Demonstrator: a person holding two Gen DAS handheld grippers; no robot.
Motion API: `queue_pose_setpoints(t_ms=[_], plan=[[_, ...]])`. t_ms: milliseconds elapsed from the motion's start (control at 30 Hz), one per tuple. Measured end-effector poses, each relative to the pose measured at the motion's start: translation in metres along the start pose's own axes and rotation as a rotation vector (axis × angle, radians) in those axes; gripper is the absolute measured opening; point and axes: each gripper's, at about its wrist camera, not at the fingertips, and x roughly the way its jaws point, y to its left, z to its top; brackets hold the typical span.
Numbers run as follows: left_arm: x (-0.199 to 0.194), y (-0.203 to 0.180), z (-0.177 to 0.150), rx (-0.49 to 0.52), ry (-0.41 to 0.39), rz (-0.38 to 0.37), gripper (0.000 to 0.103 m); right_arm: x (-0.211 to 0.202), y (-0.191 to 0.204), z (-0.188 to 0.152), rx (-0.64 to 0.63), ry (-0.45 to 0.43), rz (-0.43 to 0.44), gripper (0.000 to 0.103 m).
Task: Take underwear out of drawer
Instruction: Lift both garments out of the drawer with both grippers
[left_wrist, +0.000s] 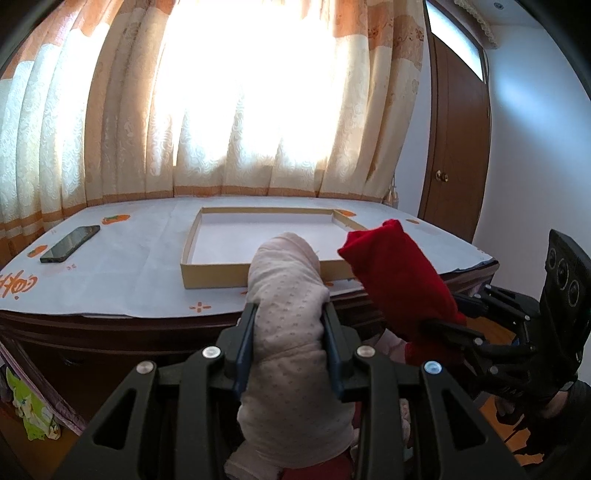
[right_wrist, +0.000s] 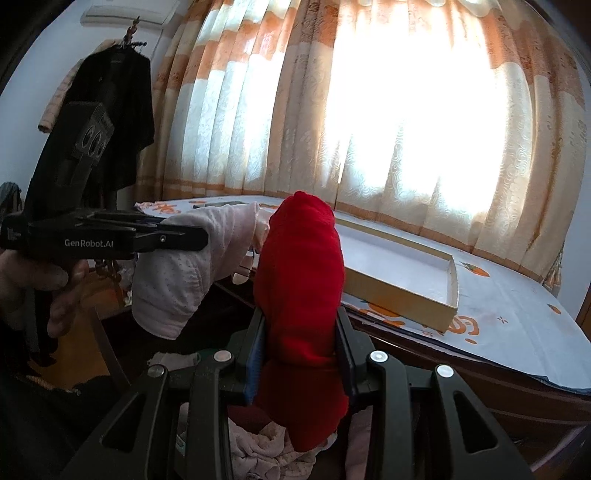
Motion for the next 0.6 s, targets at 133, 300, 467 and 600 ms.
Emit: queue_pose_setpoints(t_ms=[133, 300, 467, 600], plan=[[-0.003, -0.002, 0.001, 0.005, -0.019, 0.001, 0.032, -0.002, -0.003, 0.002, 0.023, -0.023, -0.011, 0.037], [-0.006, -0.004, 0.002, 0.016, -0.047, 0.005, 0.032, -0.005, -0.007, 0.002, 0.054, -0.041, -0.013, 0.037], [-0.01, -0.006, 0.002, 0.025, -0.072, 0.006, 0.032, -0.007, -0.009, 0.0, 0.078, -0.063, -0.023, 0.037], [-0.014, -0.007, 0.003, 0.035, -0.1, 0.007, 0.032, -0.012, -0.011, 0.0, 0.088, -0.093, -0.033, 0.037]])
